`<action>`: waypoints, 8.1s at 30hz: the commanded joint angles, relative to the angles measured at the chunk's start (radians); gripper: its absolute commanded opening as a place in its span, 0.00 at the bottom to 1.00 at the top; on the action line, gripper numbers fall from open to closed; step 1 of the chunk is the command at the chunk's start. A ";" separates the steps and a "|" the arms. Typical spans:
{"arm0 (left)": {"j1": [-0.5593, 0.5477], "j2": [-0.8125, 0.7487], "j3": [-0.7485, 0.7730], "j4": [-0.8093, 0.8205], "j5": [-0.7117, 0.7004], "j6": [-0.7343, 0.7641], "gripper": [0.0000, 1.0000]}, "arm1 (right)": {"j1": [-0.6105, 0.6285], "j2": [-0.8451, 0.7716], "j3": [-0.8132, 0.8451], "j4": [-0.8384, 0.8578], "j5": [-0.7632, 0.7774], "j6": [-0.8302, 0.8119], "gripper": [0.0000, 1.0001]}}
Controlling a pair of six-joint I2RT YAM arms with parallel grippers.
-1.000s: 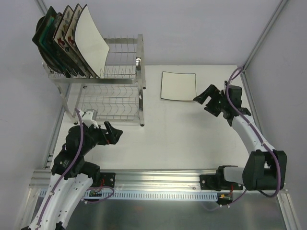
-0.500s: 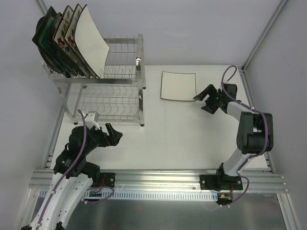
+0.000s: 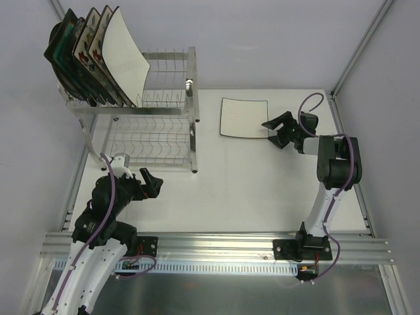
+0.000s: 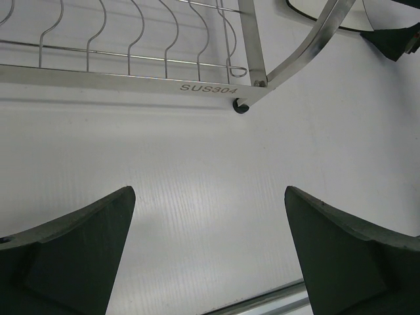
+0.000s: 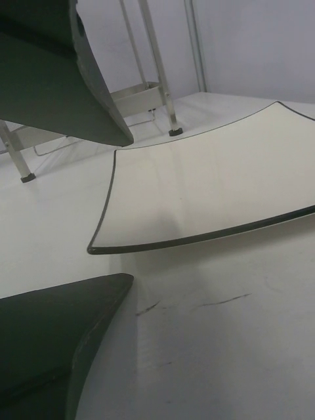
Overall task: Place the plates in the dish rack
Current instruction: Grab a plate with the right arm, then pass the plate from the right arm to the left, then insert the plate into the dish rack
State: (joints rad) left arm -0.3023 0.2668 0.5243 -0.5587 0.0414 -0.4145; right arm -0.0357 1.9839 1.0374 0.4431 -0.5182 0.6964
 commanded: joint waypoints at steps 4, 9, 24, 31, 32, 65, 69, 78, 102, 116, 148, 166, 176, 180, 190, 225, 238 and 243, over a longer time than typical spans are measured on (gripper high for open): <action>-0.006 -0.003 -0.006 0.020 -0.028 -0.021 0.99 | 0.026 0.095 0.064 0.088 0.009 0.061 0.82; -0.006 -0.003 -0.004 0.019 -0.028 -0.021 0.99 | 0.046 0.124 0.075 0.083 0.026 0.080 0.81; -0.006 -0.008 -0.004 0.019 -0.023 -0.021 0.99 | 0.065 0.191 0.096 0.071 0.023 0.078 0.53; -0.006 -0.021 -0.004 0.020 -0.018 -0.021 0.99 | 0.059 0.176 0.035 0.187 0.009 0.118 0.16; -0.006 -0.027 -0.004 0.019 -0.018 -0.021 0.99 | 0.060 0.171 0.026 0.200 0.007 0.123 0.11; -0.026 0.017 -0.006 0.029 0.158 -0.243 0.99 | 0.040 -0.773 -0.385 -0.219 0.072 0.017 0.01; -0.050 0.009 0.022 0.034 0.198 -0.251 0.99 | 0.037 -0.884 -0.390 -0.297 0.067 -0.004 0.00; -0.052 0.011 0.039 0.228 0.244 -0.363 0.99 | -0.016 -1.046 -0.358 -0.405 -0.022 0.023 0.01; -0.244 0.580 0.330 0.606 0.229 -0.503 0.99 | -0.096 -1.335 -0.290 -0.482 -0.220 0.152 0.01; -0.288 0.799 0.529 0.660 0.250 -0.484 0.99 | -0.033 -1.412 -0.211 -0.438 -0.302 0.209 0.01; -0.305 0.936 0.537 0.846 0.459 -0.613 0.68 | 0.034 -1.425 -0.122 -0.400 -0.342 0.253 0.01; -0.337 0.870 0.497 0.858 0.459 -0.615 0.57 | 0.034 -1.427 -0.117 -0.392 -0.350 0.259 0.01; -0.343 0.854 0.487 0.865 0.465 -0.619 0.45 | 0.034 -1.424 -0.119 -0.392 -0.355 0.253 0.01; -0.342 0.845 0.485 0.867 0.460 -0.621 0.31 | 0.034 -1.424 -0.119 -0.411 -0.358 0.236 0.01; -0.342 0.812 0.483 0.888 0.448 -0.600 0.03 | 0.049 -1.427 -0.108 -0.550 -0.353 0.134 0.01; -0.342 0.667 0.710 0.792 0.221 -0.167 0.00 | 0.051 -1.389 0.144 -1.284 0.029 -0.488 1.00; -0.340 0.736 0.993 0.766 0.077 0.064 0.00 | 0.049 -1.384 0.135 -1.331 0.072 -0.548 1.00; -0.339 0.811 1.111 0.792 0.016 0.146 0.00 | 0.051 -1.376 0.136 -1.328 0.070 -0.555 1.00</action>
State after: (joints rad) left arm -0.6464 1.0691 1.5192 -0.0166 0.1436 -0.3458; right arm 0.0113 0.5987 1.1542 -0.8810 -0.4519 0.1688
